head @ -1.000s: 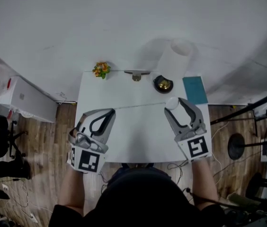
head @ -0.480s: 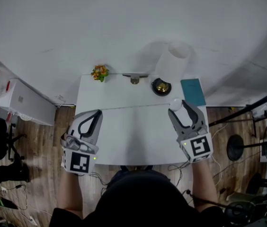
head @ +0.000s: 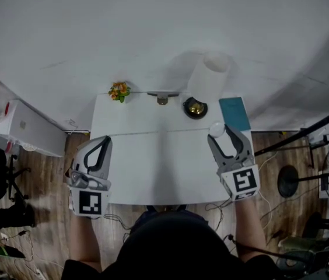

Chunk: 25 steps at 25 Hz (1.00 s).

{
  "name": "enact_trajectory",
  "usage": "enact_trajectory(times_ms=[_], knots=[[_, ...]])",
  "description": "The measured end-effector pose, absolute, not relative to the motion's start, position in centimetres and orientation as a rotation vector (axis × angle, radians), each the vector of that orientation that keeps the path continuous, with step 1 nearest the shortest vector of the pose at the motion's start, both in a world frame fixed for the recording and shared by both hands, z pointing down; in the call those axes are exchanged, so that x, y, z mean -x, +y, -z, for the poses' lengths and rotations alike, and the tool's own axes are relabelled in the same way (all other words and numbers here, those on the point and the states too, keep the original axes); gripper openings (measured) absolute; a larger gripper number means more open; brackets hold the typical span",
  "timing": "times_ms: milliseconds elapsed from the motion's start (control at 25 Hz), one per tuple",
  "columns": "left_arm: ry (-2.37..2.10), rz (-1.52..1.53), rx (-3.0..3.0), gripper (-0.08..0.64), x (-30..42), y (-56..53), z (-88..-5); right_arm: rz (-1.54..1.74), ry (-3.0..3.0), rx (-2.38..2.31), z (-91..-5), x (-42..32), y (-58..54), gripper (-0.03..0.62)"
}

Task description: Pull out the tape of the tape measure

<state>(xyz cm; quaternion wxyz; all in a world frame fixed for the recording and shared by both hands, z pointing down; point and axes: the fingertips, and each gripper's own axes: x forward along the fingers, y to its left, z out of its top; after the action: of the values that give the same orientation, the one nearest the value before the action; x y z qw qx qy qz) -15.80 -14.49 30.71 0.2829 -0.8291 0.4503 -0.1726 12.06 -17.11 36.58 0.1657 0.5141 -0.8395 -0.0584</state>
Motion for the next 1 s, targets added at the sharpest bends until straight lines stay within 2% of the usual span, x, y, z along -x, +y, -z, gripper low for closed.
enact_trajectory(times_ms=[520,720,1000], knots=[[1.286,0.472,2.181,0.011,17.6,-15.2,-30.7,0.188,-2.381,-1.513,-36.3,-13.3,-17.3,0.219],[1.542,0.532,2.262,0.011,21.4,-15.5,-32.6,0.192,-2.382,-1.569,-36.2,-15.1,-17.7,0.219],[1.525,0.564,2.224,0.011,21.7,-15.5,-33.1,0.201,-2.366,-1.586,-36.2,-15.7,-17.6,0.219]])
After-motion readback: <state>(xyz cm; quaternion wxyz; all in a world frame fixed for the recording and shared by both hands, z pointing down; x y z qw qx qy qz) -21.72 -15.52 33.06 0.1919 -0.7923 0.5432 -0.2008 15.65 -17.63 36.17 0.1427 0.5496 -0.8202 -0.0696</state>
